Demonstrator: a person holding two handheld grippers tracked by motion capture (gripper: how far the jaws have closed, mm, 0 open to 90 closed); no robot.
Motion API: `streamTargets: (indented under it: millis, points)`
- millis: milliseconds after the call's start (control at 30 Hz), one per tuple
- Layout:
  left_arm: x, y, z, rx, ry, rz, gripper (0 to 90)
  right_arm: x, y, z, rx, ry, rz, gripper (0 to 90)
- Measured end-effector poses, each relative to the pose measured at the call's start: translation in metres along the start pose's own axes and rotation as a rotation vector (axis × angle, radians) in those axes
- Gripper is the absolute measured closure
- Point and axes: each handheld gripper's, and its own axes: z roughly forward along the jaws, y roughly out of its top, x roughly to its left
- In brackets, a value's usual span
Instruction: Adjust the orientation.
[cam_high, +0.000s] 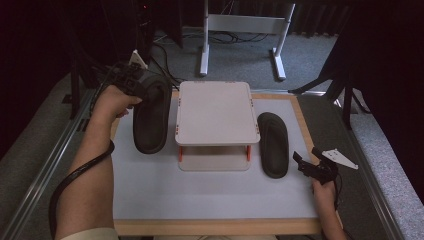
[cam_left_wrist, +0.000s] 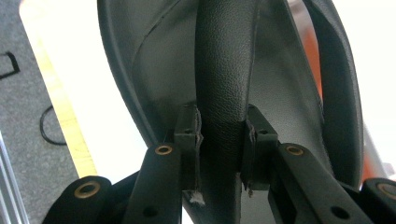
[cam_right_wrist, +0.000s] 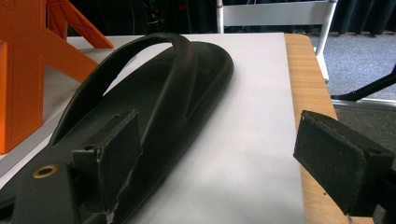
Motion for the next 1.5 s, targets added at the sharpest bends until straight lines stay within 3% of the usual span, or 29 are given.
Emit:
streamTargets:
  millis: [133, 333, 600, 700, 833, 900, 1067, 1167, 1433, 1500]
  points:
    - [-0.008, 0.006, -0.014, -0.015, -0.014, 0.004, 71.8, 0.000, 0.000, 0.000, -0.001, 0.001, -0.001, 14.2]
    - [-0.034, 0.021, -0.030, -0.046, -0.025, 0.018, 71.8, 0.000, 0.000, 0.000, 0.000, 0.000, 0.001, 14.2]
    - [-0.071, 0.040, -0.014, -0.027, -0.042, 0.060, 71.8, -0.001, 0.000, 0.000, -0.003, 0.003, 0.004, 14.1]
    - [-0.083, 0.047, -0.008, -0.031, -0.052, 0.063, 71.7, -0.001, 0.000, 0.000, -0.005, 0.004, 0.005, 14.1]
    - [-0.091, 0.054, -0.004, -0.039, -0.072, 0.031, 71.7, -0.001, 0.000, 0.000, -0.004, 0.004, 0.004, 14.1]
    - [-0.097, 0.057, -0.002, -0.048, -0.080, 0.039, 71.6, -0.001, 0.000, 0.000, -0.005, 0.005, 0.007, 14.1]
    - [-0.104, 0.059, 0.002, -0.073, -0.102, -0.001, 71.6, -0.001, 0.000, 0.000, -0.004, 0.007, 0.011, 14.1]
    - [-0.105, 0.058, 0.006, -0.079, -0.089, -0.026, 71.6, -0.001, 0.000, 0.000, -0.004, 0.007, 0.007, 14.1]
    - [-0.103, 0.059, 0.018, -0.046, -0.061, -0.041, 71.5, -0.001, 0.000, 0.000, -0.004, 0.006, 0.009, 14.2]
    - [-0.102, 0.060, 0.022, -0.052, -0.076, -0.055, 71.4, -0.001, 0.000, 0.000, -0.004, 0.007, 0.009, 14.2]
